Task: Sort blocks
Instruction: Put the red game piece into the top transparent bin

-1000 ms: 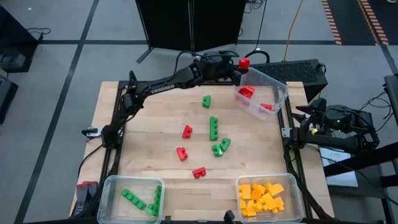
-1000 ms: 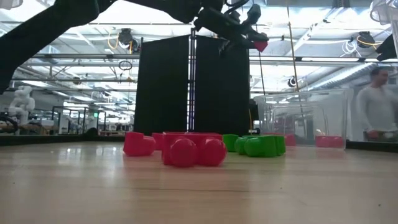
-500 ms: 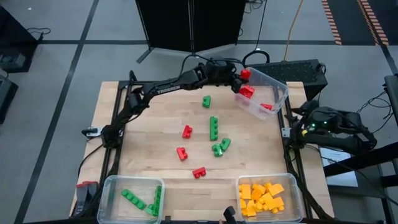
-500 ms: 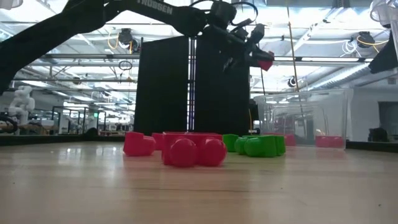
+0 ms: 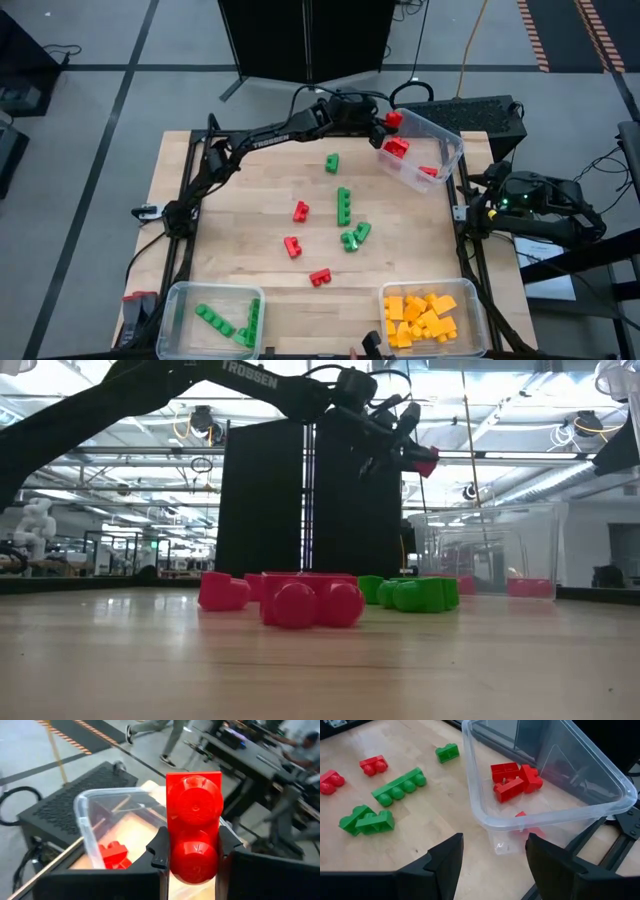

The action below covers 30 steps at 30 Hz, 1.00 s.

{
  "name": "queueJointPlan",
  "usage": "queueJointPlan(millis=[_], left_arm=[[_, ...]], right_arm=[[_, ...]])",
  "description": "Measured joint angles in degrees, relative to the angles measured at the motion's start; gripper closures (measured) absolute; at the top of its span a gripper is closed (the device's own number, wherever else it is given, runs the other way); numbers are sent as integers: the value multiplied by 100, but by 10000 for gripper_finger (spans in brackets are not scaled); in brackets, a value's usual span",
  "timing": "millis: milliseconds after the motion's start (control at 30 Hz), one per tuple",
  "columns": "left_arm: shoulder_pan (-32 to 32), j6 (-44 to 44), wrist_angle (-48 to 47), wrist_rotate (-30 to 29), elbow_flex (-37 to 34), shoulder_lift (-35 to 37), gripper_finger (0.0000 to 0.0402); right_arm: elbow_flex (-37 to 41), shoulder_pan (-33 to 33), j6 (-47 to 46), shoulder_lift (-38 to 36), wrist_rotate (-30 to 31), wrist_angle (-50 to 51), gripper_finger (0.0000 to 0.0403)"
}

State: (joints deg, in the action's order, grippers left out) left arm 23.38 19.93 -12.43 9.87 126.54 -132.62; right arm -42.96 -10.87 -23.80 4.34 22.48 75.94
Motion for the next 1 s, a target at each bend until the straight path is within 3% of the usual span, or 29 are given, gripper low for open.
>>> queueJointPlan(millis=[133,300,600,733,867,1000], left_arm=[[-29,-228,-1,162,0,0,339],[-27,-235,-9,-106,0,0,281],[-49,-218,-6,-283,2,0,266],[-113,73,-133,566,0,128,268],[-385,-361,-1219,837,6,832,268],[-736,-1053,-3002,-47,11,1702,268]], right_arm=[[0,0,55,0,-2,-37,195],[0,0,74,0,-9,-35,195],[0,0,93,0,-12,-33,195],[0,0,95,0,-35,-31,195],[0,0,115,0,-37,-31,195],[0,0,191,0,-127,-35,195]])
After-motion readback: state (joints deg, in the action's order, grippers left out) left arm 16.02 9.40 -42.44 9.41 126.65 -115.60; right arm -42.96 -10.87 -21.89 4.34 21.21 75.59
